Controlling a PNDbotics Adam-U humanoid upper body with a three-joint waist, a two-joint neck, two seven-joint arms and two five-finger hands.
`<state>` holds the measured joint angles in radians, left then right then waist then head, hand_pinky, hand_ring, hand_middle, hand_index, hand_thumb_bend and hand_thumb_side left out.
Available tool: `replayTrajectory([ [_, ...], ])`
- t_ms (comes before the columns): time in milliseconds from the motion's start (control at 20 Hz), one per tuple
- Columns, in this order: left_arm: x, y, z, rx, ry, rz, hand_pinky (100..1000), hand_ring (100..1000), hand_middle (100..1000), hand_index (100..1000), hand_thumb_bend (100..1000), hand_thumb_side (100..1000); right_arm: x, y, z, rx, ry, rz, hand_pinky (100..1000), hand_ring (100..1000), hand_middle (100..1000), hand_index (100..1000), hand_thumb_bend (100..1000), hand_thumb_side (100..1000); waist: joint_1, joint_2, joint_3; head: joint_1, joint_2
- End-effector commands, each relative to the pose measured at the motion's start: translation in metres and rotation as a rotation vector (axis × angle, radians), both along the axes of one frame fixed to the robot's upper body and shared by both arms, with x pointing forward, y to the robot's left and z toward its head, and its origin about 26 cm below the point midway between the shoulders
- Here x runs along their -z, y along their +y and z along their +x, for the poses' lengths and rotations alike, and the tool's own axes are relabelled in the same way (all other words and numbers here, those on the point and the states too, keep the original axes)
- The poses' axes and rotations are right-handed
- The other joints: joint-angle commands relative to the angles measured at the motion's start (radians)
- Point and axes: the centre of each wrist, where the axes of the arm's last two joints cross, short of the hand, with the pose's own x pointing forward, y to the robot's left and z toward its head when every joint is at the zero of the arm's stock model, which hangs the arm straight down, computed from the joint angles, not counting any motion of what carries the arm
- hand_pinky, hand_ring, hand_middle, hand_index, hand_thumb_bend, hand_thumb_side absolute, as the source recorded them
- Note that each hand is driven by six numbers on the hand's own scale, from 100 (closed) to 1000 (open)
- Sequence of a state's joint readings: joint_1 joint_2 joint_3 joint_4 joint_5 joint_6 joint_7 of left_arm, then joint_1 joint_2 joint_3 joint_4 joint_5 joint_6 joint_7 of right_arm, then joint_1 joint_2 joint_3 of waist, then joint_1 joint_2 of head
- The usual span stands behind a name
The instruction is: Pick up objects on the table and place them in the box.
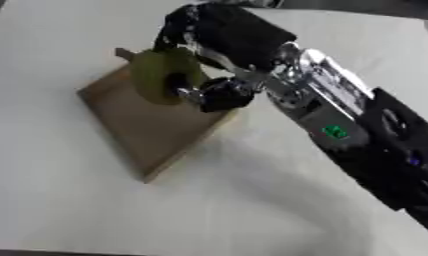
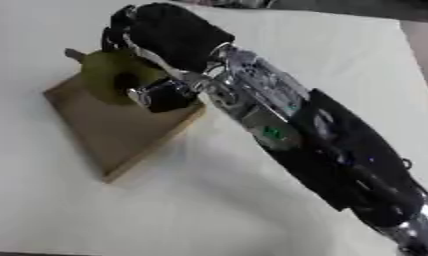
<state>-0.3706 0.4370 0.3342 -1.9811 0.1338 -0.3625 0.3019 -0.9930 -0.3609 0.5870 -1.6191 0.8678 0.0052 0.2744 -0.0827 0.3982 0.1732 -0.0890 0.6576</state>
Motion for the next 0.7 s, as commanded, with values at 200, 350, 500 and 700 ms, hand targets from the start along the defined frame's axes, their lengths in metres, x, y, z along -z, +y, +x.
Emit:
replayTrajectory([
  [200, -0.009, -0.002, -0.003, 0.014, -0.027, 0.023, 627, 685, 636, 810, 100, 597, 0.026, 0.011, 0.021, 0.025, 0.037, -0.025, 742, 676, 593, 722, 100, 228, 0.012, -0.017, 0.004, -0.011, -0.012],
  [350, -0.009, -0.003, -0.003, 0.017, -0.027, 0.022, 626, 685, 636, 810, 100, 597, 0.039, 0.015, 0.03, 0.036, 0.057, -0.04, 745, 684, 592, 722, 100, 233, 0.012, -0.017, 0.006, -0.013, -0.013],
  [500, -0.009, -0.003, -0.003, 0.02, -0.026, 0.024, 626, 685, 636, 810, 100, 597, 0.048, 0.017, 0.036, 0.037, 0.073, -0.062, 754, 704, 589, 718, 100, 238, 0.012, -0.017, 0.006, -0.013, -0.013],
  [700, -0.009, -0.003, -0.003, 0.019, -0.025, 0.025, 626, 685, 636, 809, 100, 597, 0.05, 0.012, 0.041, 0.035, 0.114, -0.092, 814, 841, 767, 883, 100, 264, 0.012, -0.018, 0.003, -0.01, -0.014],
])
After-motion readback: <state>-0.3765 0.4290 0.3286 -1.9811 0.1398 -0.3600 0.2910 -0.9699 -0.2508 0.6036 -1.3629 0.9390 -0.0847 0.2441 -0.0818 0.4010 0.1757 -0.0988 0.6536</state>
